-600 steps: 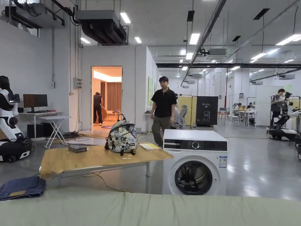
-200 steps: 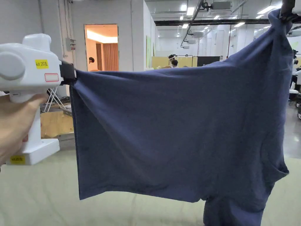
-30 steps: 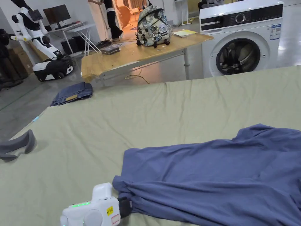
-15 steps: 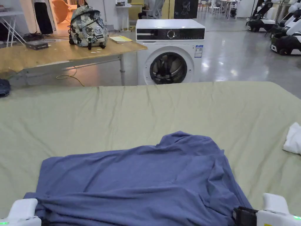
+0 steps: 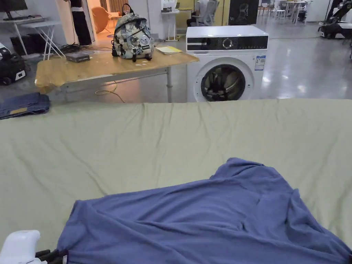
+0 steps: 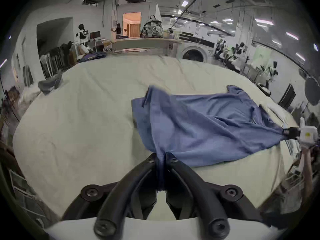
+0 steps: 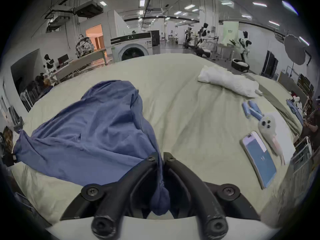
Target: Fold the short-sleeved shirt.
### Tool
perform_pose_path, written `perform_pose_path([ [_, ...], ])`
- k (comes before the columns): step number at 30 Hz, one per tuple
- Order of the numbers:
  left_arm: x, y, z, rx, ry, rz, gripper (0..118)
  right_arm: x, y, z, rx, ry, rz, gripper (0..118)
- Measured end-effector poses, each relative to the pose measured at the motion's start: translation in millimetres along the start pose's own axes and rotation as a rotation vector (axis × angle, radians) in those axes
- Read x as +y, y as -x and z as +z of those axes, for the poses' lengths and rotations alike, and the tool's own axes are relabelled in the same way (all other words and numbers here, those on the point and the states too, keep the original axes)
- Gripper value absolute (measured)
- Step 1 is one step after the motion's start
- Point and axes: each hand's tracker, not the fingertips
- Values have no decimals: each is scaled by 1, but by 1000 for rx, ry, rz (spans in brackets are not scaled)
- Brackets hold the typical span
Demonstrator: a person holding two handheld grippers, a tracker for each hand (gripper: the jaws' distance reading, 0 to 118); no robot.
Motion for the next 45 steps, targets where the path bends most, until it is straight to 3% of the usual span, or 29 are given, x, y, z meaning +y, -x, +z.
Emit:
perform_pose_path([
  [3, -30, -4, 30, 45, 29, -59, 1, -22, -13, 35, -70, -2, 67, 3],
  [8, -83, 14, 59, 8, 86, 17, 1, -59, -39, 88, -56, 49, -1, 3],
  [10, -96, 17, 57, -8, 108, 8, 1, -75, -44, 89, -82, 64, -8, 3],
  [14, -114, 21, 43, -27, 110, 24, 5, -103, -53, 72, -38, 80, -58, 3],
  [15, -118, 19, 43, -18, 88, 42, 23, -109, -54, 70, -38, 80, -65, 12],
  [17, -118, 20, 52, 3, 43, 58, 75, -114, -56, 71, -52, 77, -58, 55],
  [18, -115, 20, 61, 9, 3, 73, 87, -114, -57, 78, -63, 63, -54, 68],
  [22, -97, 17, 108, -57, -203, 122, 87, -96, -56, 115, 93, -171, -24, 67],
  [26, -77, -22, 144, -52, -437, 99, 87, -63, -19, 139, 176, -271, 44, 67],
  [28, -67, -46, 148, -56, -463, 67, 84, -54, 2, 147, 220, -325, 76, 63],
  [29, -65, -56, 148, -31, -488, 55, 72, -51, 12, 150, 240, -342, 91, 57],
  [30, -62, -64, 147, -37, -474, 41, 40, -49, 20, 148, 255, -371, 110, 36],
  [31, -60, -69, 147, -49, -475, 39, 18, -48, 27, 146, 264, -389, 119, 9],
  [32, -58, -74, 145, -48, -473, 38, 5, -46, 32, 145, 279, -380, 128, 0],
  [33, -56, -78, 144, -38, -474, 47, 0, -45, 39, 142, 270, -375, 140, 0],
  [35, -56, -75, 146, -94, -477, 55, 0, -42, 49, 135, 295, -357, 165, 0],
  [39, -48, -67, 144, -54, -470, 73, 0, -43, 57, 128, 309, -336, 170, 0],
  [44, -7, -22, 94, -83, -277, 71, 0, -47, 50, 119, 337, -318, 153, 0],
  [45, 8, -10, 68, -121, -225, 42, 16, -49, 47, 114, 364, -306, 142, 0],
])
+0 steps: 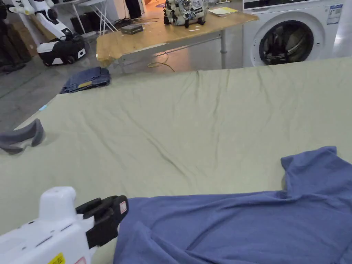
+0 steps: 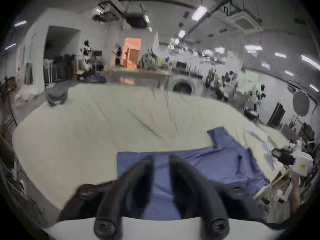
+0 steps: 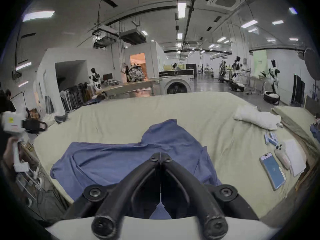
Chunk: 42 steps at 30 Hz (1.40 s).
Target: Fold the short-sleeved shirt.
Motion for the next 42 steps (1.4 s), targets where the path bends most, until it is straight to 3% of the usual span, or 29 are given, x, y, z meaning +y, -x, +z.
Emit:
perform_pose_path([
  [2, 11, 28, -51, 80, 132, 3, 63, -6, -5, -3, 0, 27, -29, 0],
  [3, 14, 43, -77, 66, 186, 13, 80, -9, -9, -4, 4, 39, -34, 0],
  [7, 17, 79, -160, 170, 330, 18, 80, -21, -20, 4, -15, 59, -63, 0],
  [8, 13, 91, -181, 207, 380, 48, 79, -24, -25, 5, -26, 63, -84, 0],
  [9, 8, 102, -198, 241, 447, 115, 65, -25, -27, 7, -20, 81, -106, 0],
  [10, 3, 90, -199, 260, 479, 150, 43, -27, -30, 8, -20, 89, -113, 0],
  [11, 0, 87, -202, 259, 486, 164, 40, -29, -32, 9, -34, 89, -114, 0],
  [13, -2, 66, -201, 282, 453, 9, 28, -29, -36, 10, -49, 103, -108, 0],
  [14, -2, 56, -198, 298, 473, -31, 10, -27, -39, 7, -52, 111, -113, 0],
  [15, 0, 48, -199, 276, 489, -55, 0, -23, -43, 0, -49, 120, -124, 0],
  [19, -2, 40, -216, 278, 559, -84, 0, 25, -55, -55, -70, 184, -137, 5],
  [20, -2, 41, -220, 289, 576, -84, 0, 39, -60, -75, -92, 206, -126, 24],
  [23, 5, 41, -212, 276, 595, -48, 0, 89, -80, -156, -67, 401, -75, 51],
  [24, 6, 42, -210, 268, 596, -33, 0, 100, -86, -189, -53, 489, -77, 82],
  [25, 5, 42, -209, 262, 595, -27, 0, 106, -90, -214, -51, 549, -63, 88],
  [26, 5, 47, -208, 256, 593, -22, 0, 108, -94, -244, -47, 603, -45, 86],
  [30, 7, 52, -207, 234, 594, 13, 0, 85, -102, -332, -178, 838, 15, 85],
  [31, 8, 53, -206, 230, 597, 23, 0, 77, -103, -344, -220, 882, 24, 75],
  [33, 8, 52, -204, 227, 597, 32, 0, 75, -96, -332, -205, 825, 21, 69],
  [35, 8, 55, -206, 227, 591, 41, 0, 77, -86, -315, -178, 753, 78, 37],
  [36, 7, 54, -205, 228, 583, 40, 0, 77, -83, -311, -196, 742, 109, 4],
  [39, 3, 55, -198, 227, 516, 42, 0, 74, -87, -295, -154, 709, 80, 1],
  [42, 14, 57, -168, 170, 399, 71, 0, 90, -96, -256, -93, 591, -15, 1],
])
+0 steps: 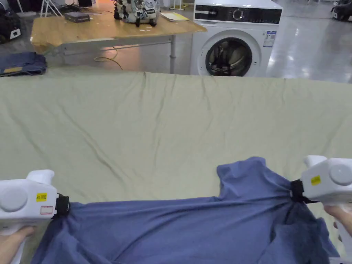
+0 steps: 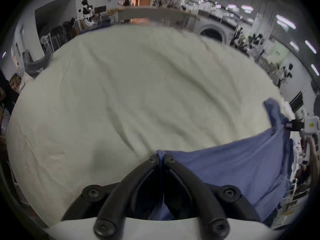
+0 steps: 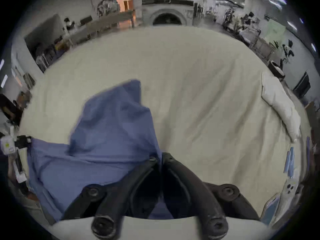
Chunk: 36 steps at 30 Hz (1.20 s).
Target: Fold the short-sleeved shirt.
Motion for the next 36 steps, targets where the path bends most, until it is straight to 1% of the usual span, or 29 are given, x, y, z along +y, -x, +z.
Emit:
perform_pose_path([
  [1, -1, 1, 18, -26, -49, 2, 0, -5, -3, 18, 43, -47, -22, 1],
  [2, -4, 1, 43, -81, -101, -6, 0, -14, -6, 43, 85, -88, -12, 1],
  [3, -9, 0, 66, -127, -123, -26, 0, -29, -3, 77, 98, -128, 0, 1],
  [4, -11, 17, 68, -135, -144, -53, 0, -42, -5, 97, 112, -162, 1, 1],
  [5, -20, 19, 83, -133, -174, -85, 0, -62, -6, 118, 123, -195, 13, 1],
  [7, -44, 22, 105, -128, -186, -135, 0, -103, -7, 149, 101, -236, -3, 1],
  [9, -84, 22, 119, -124, -190, -123, 0, -160, -13, 168, 124, -244, -34, 1],
  [10, -98, 28, 120, -119, -190, -98, 0, -183, -15, 173, 124, -258, -73, 1],
  [12, -139, 38, 129, -149, -199, -18, 0, -233, -31, 173, 123, -265, -161, 1],
  [13, -151, 43, 132, -162, -207, 0, 0, -252, -33, 176, 99, -265, -188, 1],
  [14, -163, 49, 133, -167, -185, 27, 0, -271, -37, 179, 84, -228, -230, 1],
  [15, -172, 55, 133, -164, -174, 56, 0, -284, -44, 174, 82, -201, -258, 1],
  [16, -181, 42, 138, -172, -161, 82, 0, -298, -46, 173, 81, -193, -289, 1],
  [17, -186, 43, 135, -184, -148, 92, 0, -306, -47, 170, 85, -194, -316, 1],
  [18, -191, 44, 129, -187, -129, 98, 0, -311, -48, 165, 104, -172, -330, 1],
  [19, -195, 44, 123, -163, -118, 85, 0, -313, -48, 157, 89, -173, -322, 1],
  [22, -199, 27, 113, -164, -121, 46, 0, -317, -43, 142, 63, -161, -311, 1],
  [23, -203, 25, 111, -169, -132, 20, 2, -320, -40, 138, 51, -165, -290, 3],
  [24, -210, 37, 108, -176, -162, 14, 19, -322, -40, 137, 39, -175, -263, 18],
  [26, -209, 37, 113, -145, -181, 50, 74, -323, -41, 139, 10, -188, -255, 63],
  [27, -207, 33, 122, -117, -211, 44, 84, -323, -40, 147, 5, -207, -255, 69],
  [28, -202, 29, 137, -108, -280, 27, 84, -319, -39, 158, -6, -253, -246, 69],
  [29, -196, 22, 148, -93, -301, 11, 84, -313, -38, 168, -5, -294, -239, 69],
  [30, -191, 12, 164, -76, -360, -33, 84, -304, -34, 181, 29, -345, -216, 69],
  [31, -187, 0, 178, -39, -419, -63, 84, -302, -32, 192, 41, -390, -200, 69],
  [33, -182, -23, 204, -16, -527, -85, 84, -283, -14, 209, 58, -482, -163, 69],
  [34, -180, -37, 215, -37, -599, -99, 84, -273, -3, 216, 67, -525, -136, 69],
  [36, -172, -59, 230, -58, -687, -136, 84, -258, 21, 228, 63, -610, -67, 69],
])
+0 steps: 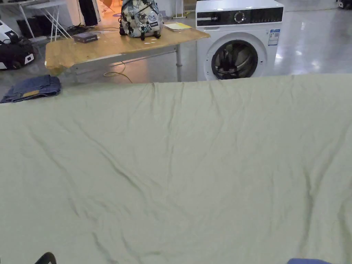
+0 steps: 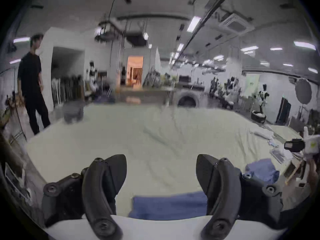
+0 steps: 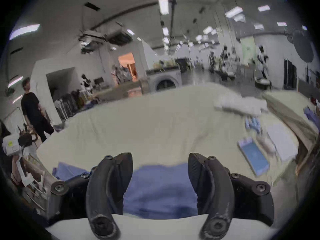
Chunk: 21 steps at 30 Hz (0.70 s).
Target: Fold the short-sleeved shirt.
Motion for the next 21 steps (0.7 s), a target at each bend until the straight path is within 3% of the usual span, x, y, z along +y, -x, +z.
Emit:
perform_pose_path([
  [5, 18, -42, -19, -12, -74, -41, 84, 19, 47, -39, 114, -17, 30, 63],
  [7, 19, -50, -26, -67, -38, -28, 80, 17, 63, -53, 94, -8, 56, 32],
  [8, 21, -52, -29, -69, -43, -21, 67, 14, 70, -59, 83, 5, 95, 12],
  [9, 21, -53, -28, -100, -42, -12, 28, 12, 75, -65, 78, 20, 107, 0],
  [10, 20, -55, -29, -126, -34, -8, 1, 11, 78, -68, 78, 29, 111, 0],
  [11, 17, -57, -31, -112, -31, -10, 0, 11, 80, -69, 93, 37, 108, 0],
  [13, 13, -49, -35, -144, -11, -4, 0, 9, 81, -72, 109, 53, 84, 0],
  [18, 1, 7, -41, -240, 110, 240, 0, 5, 81, -72, 102, 77, 104, 0],
  [19, -3, 21, -41, -249, 127, 276, 10, 5, 80, -70, 101, 78, 105, 0],
  [20, -5, 37, -37, -239, 144, 340, 31, 4, 77, -68, 104, 82, 107, 0],
  [21, -12, 56, -35, -240, 163, 380, 74, 3, 75, -67, 110, 89, 108, 0],
])
